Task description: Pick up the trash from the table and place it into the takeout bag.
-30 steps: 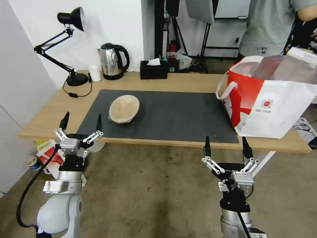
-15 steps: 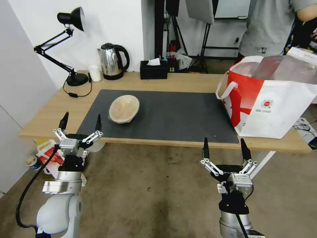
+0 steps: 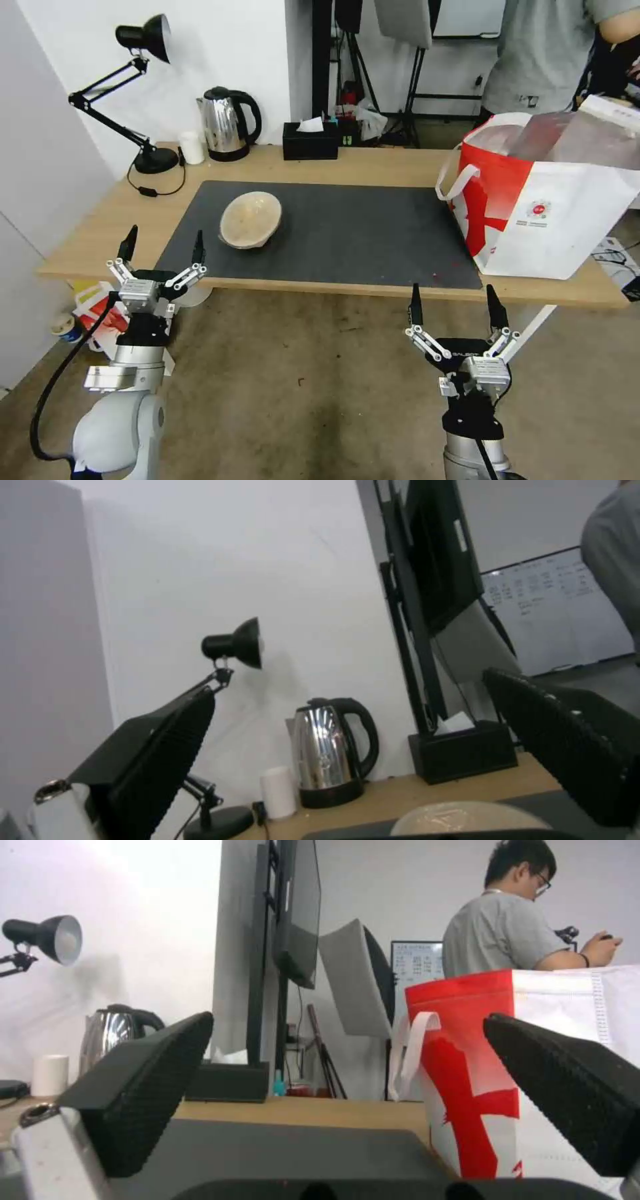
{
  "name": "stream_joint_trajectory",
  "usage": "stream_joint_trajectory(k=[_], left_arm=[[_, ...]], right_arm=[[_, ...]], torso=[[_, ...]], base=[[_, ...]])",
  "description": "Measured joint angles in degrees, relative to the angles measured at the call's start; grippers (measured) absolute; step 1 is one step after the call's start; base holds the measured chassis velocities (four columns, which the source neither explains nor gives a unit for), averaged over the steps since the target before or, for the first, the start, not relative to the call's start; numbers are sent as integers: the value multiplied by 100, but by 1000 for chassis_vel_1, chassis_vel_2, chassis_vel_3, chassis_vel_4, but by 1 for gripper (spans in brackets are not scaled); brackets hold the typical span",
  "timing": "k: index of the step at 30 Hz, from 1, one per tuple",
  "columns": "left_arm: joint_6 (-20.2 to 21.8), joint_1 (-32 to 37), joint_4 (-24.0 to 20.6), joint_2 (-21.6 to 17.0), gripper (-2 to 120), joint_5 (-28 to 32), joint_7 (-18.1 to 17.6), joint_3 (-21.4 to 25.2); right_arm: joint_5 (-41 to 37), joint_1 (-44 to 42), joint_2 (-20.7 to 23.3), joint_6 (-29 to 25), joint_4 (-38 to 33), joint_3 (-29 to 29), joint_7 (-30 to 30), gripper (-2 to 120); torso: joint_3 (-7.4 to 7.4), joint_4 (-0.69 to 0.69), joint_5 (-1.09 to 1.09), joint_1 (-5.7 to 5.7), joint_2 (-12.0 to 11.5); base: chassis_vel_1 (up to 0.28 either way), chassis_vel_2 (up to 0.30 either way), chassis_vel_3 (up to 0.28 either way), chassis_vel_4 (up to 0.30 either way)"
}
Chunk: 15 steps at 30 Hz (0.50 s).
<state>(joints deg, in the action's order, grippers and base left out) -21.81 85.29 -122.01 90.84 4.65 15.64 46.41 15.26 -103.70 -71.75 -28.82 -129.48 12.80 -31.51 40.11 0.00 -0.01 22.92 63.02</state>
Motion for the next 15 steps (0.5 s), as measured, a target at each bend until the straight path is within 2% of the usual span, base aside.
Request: stream_joint_trajectory(k=[6,10,12,13,15], left_arm=[[-31,11,1,-91,100,-13,26,3],[-33,48,-16,-302,100,-17,47,24],[32,125,-91,-696,100,-5,66,98],[32,125,-91,-696,100,-5,66,98],[196,226,-131,-1715,100,24,188,277]], right_arm=[[0,0,0,0,0,0,-1,100],[0,1,0,1,0,1,-2,100],[0,1,1,2,0,0,-3,100],[0,1,1,2,0,0,-3,100],[0,2,0,3,0,-1,-4,100]], torso=[[0,0,2,0,0],[0,-1,-1,0,0],[0,0,2,0,0],[0,0,2,0,0],[0,0,0,0,0]], base=[[0,0,0,0],[0,0,0,0],[0,0,0,0],[0,0,0,0],[0,0,0,0]])
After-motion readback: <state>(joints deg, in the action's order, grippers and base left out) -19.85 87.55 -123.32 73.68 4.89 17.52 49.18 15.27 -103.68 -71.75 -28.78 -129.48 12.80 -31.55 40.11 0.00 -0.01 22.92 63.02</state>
